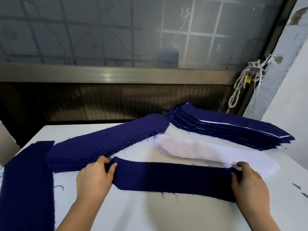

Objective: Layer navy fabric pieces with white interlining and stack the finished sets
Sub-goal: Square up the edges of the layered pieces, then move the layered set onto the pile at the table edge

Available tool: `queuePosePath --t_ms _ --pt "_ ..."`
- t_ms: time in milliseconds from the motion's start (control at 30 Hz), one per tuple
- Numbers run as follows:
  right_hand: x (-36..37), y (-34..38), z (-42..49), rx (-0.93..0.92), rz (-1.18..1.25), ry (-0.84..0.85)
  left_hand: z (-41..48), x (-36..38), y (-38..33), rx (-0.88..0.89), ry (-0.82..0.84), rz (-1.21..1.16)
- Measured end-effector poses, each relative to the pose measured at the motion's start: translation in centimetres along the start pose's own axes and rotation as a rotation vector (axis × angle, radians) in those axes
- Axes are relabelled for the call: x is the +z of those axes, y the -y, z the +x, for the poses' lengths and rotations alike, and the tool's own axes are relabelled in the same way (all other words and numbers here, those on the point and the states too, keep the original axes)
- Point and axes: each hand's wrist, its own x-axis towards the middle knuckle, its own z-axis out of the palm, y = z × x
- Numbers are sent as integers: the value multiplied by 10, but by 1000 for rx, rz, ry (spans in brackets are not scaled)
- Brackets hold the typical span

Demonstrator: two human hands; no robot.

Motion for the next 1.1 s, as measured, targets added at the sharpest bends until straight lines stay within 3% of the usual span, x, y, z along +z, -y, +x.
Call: queuePosePath --t_ms 200,333,533,733,867,1033,1100 --pt "-6 -6 7 272 35 -128 -4 -10 -5 73 -158 -40" --pt "-2 -7 5 315 -93 -66 -5 -4 -3 188 -155 -34" --pt "2 -4 8 193 -297 69 -4 5 -2 104 -76 147" --pt "-1 6 3 -78 -7 200 -1 9 3 144 -9 130" --pt "-2 7 0 -126 -44 226 -2 6 0 219 8 76" --pt "-13 14 -5 -153 -83 291 -6 -10 -3 176 124 64" --pt "-19 17 -8 -153 -101 312 -9 -17 3 151 159 -54"
